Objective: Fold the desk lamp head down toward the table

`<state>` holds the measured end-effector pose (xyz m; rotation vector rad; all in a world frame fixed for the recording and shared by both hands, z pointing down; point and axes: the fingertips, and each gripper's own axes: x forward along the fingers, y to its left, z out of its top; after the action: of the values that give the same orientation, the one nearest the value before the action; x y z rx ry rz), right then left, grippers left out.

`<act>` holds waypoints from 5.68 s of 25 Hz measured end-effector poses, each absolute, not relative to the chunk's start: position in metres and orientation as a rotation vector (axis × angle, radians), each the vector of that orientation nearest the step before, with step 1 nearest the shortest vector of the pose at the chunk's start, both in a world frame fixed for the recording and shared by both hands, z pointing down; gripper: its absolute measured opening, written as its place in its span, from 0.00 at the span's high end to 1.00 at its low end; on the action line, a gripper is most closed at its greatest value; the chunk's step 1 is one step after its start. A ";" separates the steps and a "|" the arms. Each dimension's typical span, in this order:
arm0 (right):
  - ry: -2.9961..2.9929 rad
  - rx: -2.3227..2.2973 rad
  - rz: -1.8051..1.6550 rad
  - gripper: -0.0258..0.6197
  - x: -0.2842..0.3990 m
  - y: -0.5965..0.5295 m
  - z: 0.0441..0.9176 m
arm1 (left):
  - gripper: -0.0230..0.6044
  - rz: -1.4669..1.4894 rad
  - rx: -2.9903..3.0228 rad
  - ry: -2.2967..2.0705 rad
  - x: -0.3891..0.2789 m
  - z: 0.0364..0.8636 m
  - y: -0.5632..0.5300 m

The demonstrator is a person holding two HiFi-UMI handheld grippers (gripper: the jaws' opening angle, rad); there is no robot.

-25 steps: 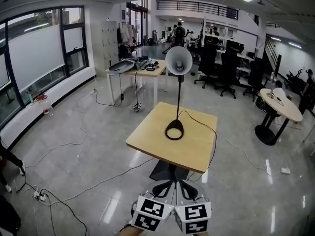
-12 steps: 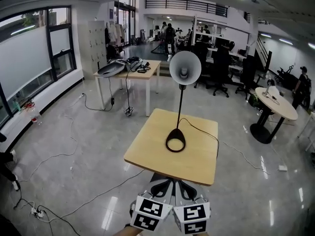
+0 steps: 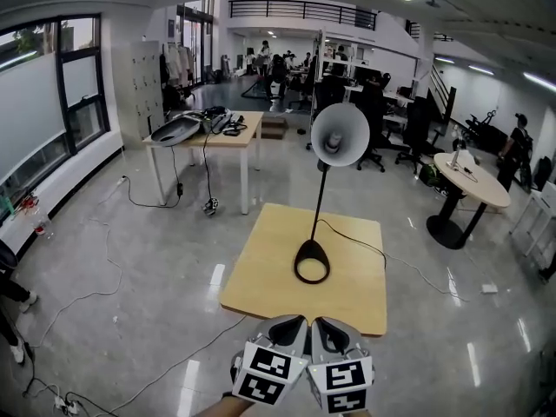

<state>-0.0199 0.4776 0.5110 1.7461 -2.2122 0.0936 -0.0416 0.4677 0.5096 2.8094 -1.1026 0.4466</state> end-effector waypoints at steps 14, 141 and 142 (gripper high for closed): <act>-2.164 1.795 0.098 0.95 -0.338 0.235 0.424 | 0.93 0.456 2.836 -1.028 -0.358 0.424 0.225; -1.243 1.279 -0.883 0.84 -0.279 -0.798 0.115 | 0.93 0.291 3.013 -0.826 -0.325 0.300 -0.797; -1.241 1.286 -0.882 0.84 -0.278 -0.799 0.115 | 0.93 0.290 3.011 -0.826 -0.326 0.299 -0.799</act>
<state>-0.2782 -0.7988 0.1147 1.2862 -1.2408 -0.8819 -0.3256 -0.7986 0.2987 3.0108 -0.8259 0.2899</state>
